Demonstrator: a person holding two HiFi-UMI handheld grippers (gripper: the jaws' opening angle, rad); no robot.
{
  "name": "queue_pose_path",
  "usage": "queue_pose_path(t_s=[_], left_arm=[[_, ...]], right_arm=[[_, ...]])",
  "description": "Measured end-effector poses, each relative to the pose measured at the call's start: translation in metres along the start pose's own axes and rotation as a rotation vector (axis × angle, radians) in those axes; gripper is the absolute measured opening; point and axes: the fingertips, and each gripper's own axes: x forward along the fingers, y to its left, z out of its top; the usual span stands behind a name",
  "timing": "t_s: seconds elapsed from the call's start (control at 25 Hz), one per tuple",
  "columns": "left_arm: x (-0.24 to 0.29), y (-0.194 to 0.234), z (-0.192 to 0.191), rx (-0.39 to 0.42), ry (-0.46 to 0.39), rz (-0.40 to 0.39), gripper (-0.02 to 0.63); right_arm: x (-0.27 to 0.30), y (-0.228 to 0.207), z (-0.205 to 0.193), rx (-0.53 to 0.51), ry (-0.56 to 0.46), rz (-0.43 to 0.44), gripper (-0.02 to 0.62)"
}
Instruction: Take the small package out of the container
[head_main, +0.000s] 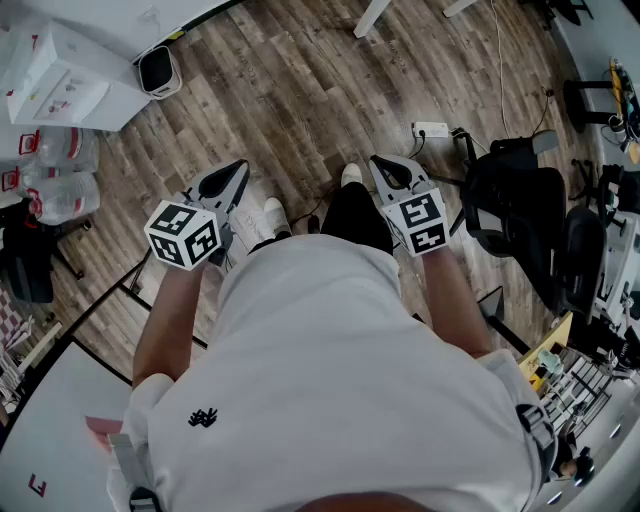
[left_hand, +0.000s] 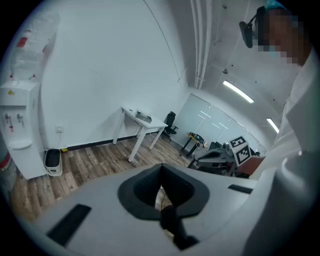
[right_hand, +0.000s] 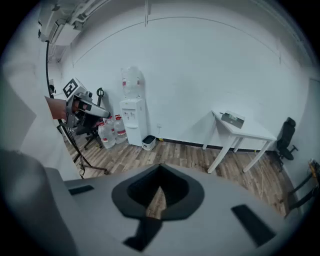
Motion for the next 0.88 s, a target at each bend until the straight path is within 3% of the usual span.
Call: queue_pose_path(t_s=[0.16,0.32,0.68,0.88], left_arm=[[0.010,0.006,0.001,0.033,0.024,0.000,0.006],[0.042,-0.001,0.017,0.059,0.032,-0.009,0.006],[0.133,-0.024,0.071,0.163,0.082,-0.025,0.006],[0.185,-0.032,0.099,0.197,0.094,-0.020,0.006]], right_arm=[[0.011,0.010,0.003,-0.002,0.012,0.029,0.006],[0.022,-0.007,0.010,0.002,-0.011,0.051,0.006],[0.045,-0.094,0.024,0.091,-0.068,0.069,0.009],[0.056,-0.138,0.031,0.082,-0.088,0.103,0.029]])
